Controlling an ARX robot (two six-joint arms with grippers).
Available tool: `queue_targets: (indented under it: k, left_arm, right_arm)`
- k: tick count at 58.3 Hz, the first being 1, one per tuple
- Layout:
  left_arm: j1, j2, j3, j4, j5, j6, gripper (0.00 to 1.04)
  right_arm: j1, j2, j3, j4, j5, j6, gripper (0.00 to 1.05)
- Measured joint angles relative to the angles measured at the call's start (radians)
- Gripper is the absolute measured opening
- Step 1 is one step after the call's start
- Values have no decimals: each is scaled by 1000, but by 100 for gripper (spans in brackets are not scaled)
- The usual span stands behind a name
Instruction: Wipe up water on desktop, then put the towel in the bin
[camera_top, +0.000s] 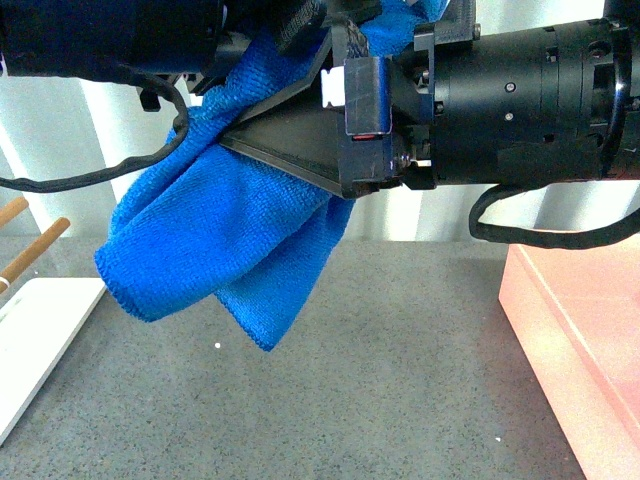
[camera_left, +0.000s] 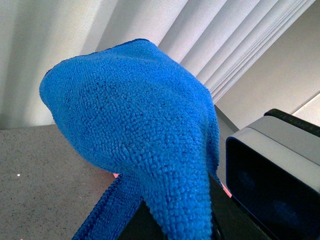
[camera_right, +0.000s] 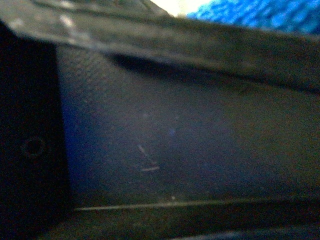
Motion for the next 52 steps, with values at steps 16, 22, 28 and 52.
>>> queue_targets:
  k: [16, 22, 28, 52]
  left_arm:
    - [0, 0, 3, 0, 1, 0, 40]
    - [0, 0, 3, 0, -1, 0, 54]
    - [0, 0, 3, 0, -4, 0, 68]
    - [3, 0, 3, -1, -13, 0, 98]
  right_arm:
    - [-3, -2, 0, -2, 44, 22, 8]
    - [-9, -6, 0, -11, 48, 22, 8]
    - [-17, -9, 0, -12, 55, 23, 8]
    - [-30, -45, -18, -55, 69, -7, 8]
